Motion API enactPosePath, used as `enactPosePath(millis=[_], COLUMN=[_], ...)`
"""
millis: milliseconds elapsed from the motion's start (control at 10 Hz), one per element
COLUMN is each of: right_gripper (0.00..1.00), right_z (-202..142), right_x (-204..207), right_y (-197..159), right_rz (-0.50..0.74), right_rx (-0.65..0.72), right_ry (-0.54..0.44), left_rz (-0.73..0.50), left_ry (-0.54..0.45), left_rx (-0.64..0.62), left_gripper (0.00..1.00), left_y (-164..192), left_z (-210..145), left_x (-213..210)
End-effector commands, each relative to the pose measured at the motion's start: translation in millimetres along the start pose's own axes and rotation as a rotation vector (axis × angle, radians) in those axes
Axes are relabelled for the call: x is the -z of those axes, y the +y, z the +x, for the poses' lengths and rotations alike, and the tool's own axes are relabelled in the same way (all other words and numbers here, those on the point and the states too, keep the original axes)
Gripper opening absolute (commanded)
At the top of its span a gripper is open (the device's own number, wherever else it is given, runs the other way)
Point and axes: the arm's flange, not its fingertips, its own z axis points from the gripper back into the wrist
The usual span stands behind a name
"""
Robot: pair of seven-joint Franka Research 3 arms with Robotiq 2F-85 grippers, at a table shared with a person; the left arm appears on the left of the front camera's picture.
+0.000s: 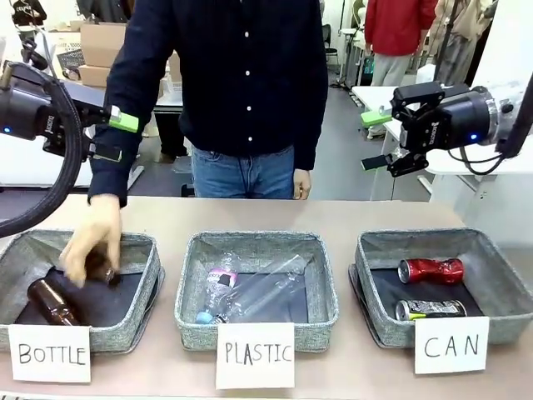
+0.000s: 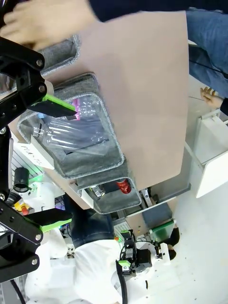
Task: Sort the can waste into the basket.
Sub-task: Pick up the can waste from the table and place it in the right Fabric basket.
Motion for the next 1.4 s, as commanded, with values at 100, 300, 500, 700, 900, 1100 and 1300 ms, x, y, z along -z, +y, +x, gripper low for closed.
enactPosePath(millis=[100,300,500,700,900,1100,1300], right_gripper=[1.0,1.0,1.0,1.0,1.0,1.0,1.0], right_z=[-1.1,-1.1,-1.1,-1.1,-1.1,-1.1,-1.1], right_x=[-0.2,-0.2,-0.2,-0.2,-0.2,-0.2,-0.2], right_y=[-1.6,-1.6,-1.6,-1.6,-1.6,-1.6,-1.6], right_rz=[-0.011,-0.011,-0.011,-0.011,-0.011,-0.011,-0.011], right_rx=[-0.026,-0.026,-0.026,-0.026,-0.026,-0.026,-0.026], right_ry=[0.004,0.004,0.004,0.004,0.004,0.004,0.004], left_rz=[0.0,0.0,0.0,0.0,0.0,0.0,0.0], left_ry=[0.01,0.01,0.01,0.01,0.01,0.01,0.01], left_rx=[-0.01,-0.01,-0.01,-0.01,-0.01,-0.01,-0.01], left_gripper=[1.0,1.0,1.0,1.0,1.0,1.0,1.0], left_y=[-2.1,-2.1,-2.1,-2.1,-2.1,-2.1,-2.1], left_z=[1.0,1.0,1.0,1.0,1.0,1.0,1.0], left_x=[-3.0,-3.0,-3.0,-3.0,-3.0,-3.0,-3.0])
